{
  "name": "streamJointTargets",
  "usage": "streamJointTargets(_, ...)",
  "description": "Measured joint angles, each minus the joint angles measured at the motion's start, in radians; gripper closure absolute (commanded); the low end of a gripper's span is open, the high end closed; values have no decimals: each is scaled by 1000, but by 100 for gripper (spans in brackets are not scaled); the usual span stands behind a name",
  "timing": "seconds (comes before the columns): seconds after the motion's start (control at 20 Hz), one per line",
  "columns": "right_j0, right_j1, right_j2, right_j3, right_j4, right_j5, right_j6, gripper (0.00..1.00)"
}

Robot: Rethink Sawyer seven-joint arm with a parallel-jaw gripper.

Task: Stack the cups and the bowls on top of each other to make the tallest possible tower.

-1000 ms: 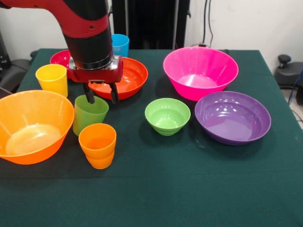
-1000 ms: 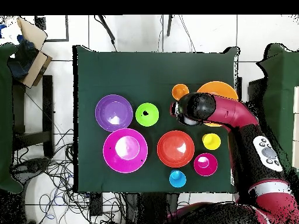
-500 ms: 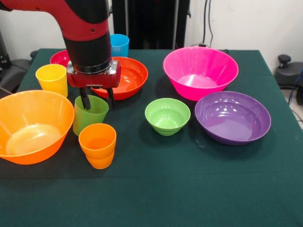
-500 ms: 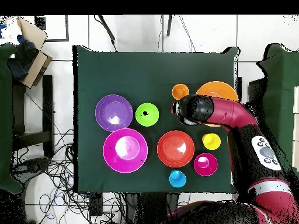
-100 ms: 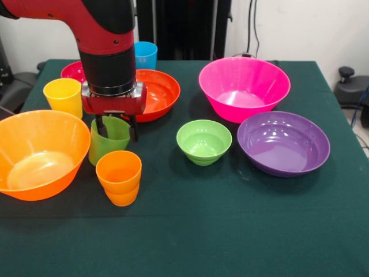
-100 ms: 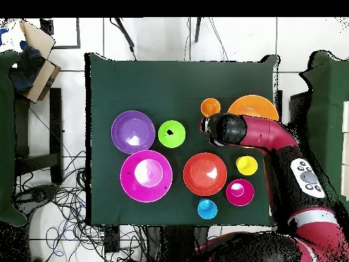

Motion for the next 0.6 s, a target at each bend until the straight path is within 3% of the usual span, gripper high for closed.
streamJointTargets(0.6,24,25,-7,1,0,-26,0,0)
